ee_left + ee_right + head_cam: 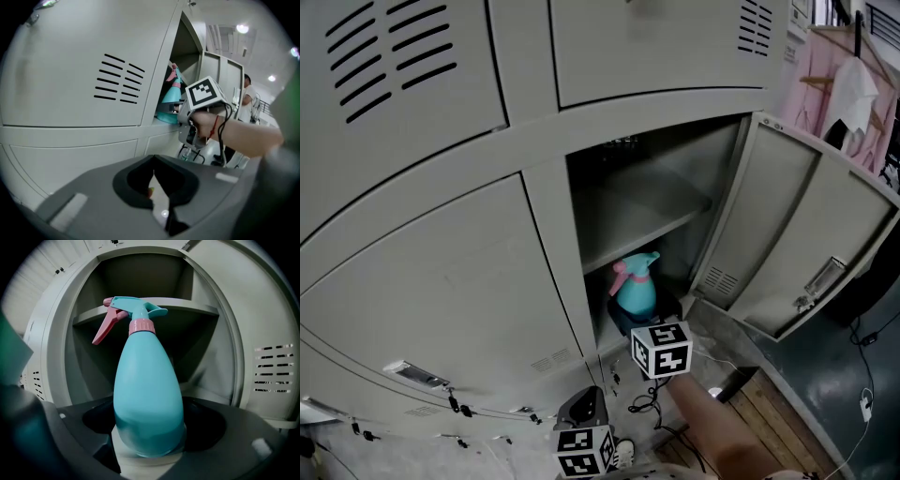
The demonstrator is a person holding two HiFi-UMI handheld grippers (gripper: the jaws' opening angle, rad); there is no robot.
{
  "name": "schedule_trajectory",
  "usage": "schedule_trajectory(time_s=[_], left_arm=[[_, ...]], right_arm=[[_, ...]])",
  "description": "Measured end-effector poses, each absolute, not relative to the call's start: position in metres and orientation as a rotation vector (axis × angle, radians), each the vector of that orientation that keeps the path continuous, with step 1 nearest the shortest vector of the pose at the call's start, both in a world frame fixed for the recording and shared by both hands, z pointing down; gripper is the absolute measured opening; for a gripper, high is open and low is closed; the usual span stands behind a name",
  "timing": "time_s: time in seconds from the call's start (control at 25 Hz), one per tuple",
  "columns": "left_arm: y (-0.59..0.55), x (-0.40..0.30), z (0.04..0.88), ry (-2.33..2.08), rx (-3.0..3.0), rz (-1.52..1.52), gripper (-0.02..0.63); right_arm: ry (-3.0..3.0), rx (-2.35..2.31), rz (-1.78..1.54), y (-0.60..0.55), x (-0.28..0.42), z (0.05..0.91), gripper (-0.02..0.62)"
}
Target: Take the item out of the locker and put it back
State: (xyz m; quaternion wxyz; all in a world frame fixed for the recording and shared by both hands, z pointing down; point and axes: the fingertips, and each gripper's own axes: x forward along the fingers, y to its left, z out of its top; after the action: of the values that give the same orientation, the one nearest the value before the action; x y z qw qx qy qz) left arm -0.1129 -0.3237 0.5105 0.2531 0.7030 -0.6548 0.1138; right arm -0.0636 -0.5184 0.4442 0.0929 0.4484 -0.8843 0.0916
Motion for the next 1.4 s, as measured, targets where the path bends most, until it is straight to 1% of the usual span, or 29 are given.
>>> schedule_trajectory(time_s=[0.28, 0.92, 1.4], left_arm=[[-0.311, -0.104, 0.506, -1.778, 1.937, 0.312, 0.006], [-0.246, -0.055, 0.487, -1.735, 2.03, 0.292, 0.006], [-0.229, -0.043, 0.478, -1.726, 2.064, 0.271, 0.006]], right_arm=[[-2.633, 1.333, 0.259, -0.481, -0.047, 0.441, 0.419], [-2.588, 1.333, 0.388, -0.294, 0.034, 0.471, 0.419], [-2.579, 1.376, 0.428, -0.259, 0.051, 0.472, 0.419]])
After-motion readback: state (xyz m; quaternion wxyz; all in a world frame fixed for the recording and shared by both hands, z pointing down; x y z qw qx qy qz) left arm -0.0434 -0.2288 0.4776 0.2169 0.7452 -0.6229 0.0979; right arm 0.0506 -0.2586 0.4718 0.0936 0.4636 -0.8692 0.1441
